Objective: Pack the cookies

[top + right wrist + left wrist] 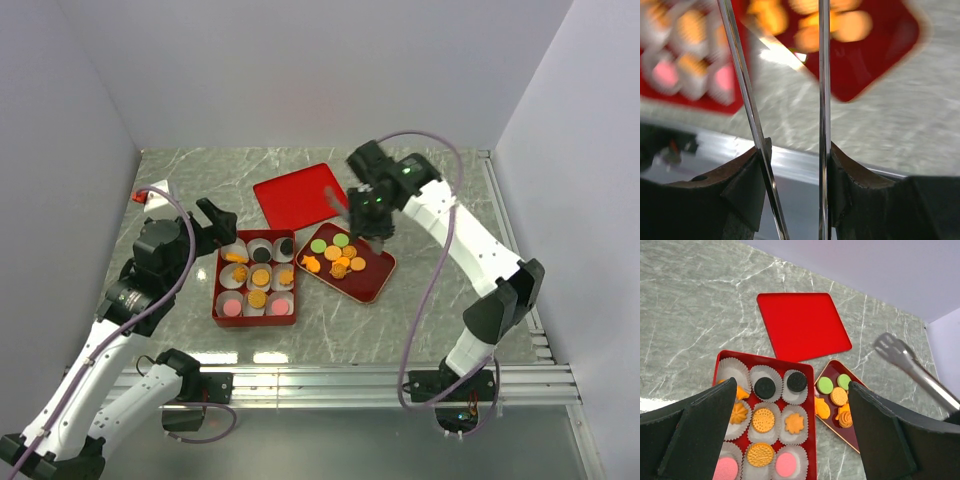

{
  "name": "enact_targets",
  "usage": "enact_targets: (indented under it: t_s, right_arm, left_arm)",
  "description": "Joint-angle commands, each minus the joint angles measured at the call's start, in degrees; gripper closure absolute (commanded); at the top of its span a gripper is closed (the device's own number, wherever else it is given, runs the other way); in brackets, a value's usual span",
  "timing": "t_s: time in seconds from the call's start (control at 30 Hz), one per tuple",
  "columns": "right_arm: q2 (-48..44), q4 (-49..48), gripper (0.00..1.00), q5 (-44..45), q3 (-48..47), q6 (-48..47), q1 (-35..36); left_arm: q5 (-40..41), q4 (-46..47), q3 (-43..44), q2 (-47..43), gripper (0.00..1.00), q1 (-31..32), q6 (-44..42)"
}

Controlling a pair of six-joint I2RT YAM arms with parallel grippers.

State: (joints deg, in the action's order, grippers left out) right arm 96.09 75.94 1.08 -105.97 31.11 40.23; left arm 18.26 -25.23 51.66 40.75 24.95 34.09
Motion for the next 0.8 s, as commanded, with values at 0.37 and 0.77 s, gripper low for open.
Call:
enact_targets:
  t_s: [0.37, 0.77]
  right_arm:
    - [4.53, -4.13, 0.48, -3.18, 3.05, -10.19, -26.86]
    - [15.43, -11.34, 0.49, -4.51, 4.54, -10.11, -37.15]
  left_arm:
    - [2.04, -1.13, 7.23, 2.31, 0.01, 0.10, -4.20]
    - [1.07, 2.38, 10.39, 7.76, 0.01, 0.01, -7.19]
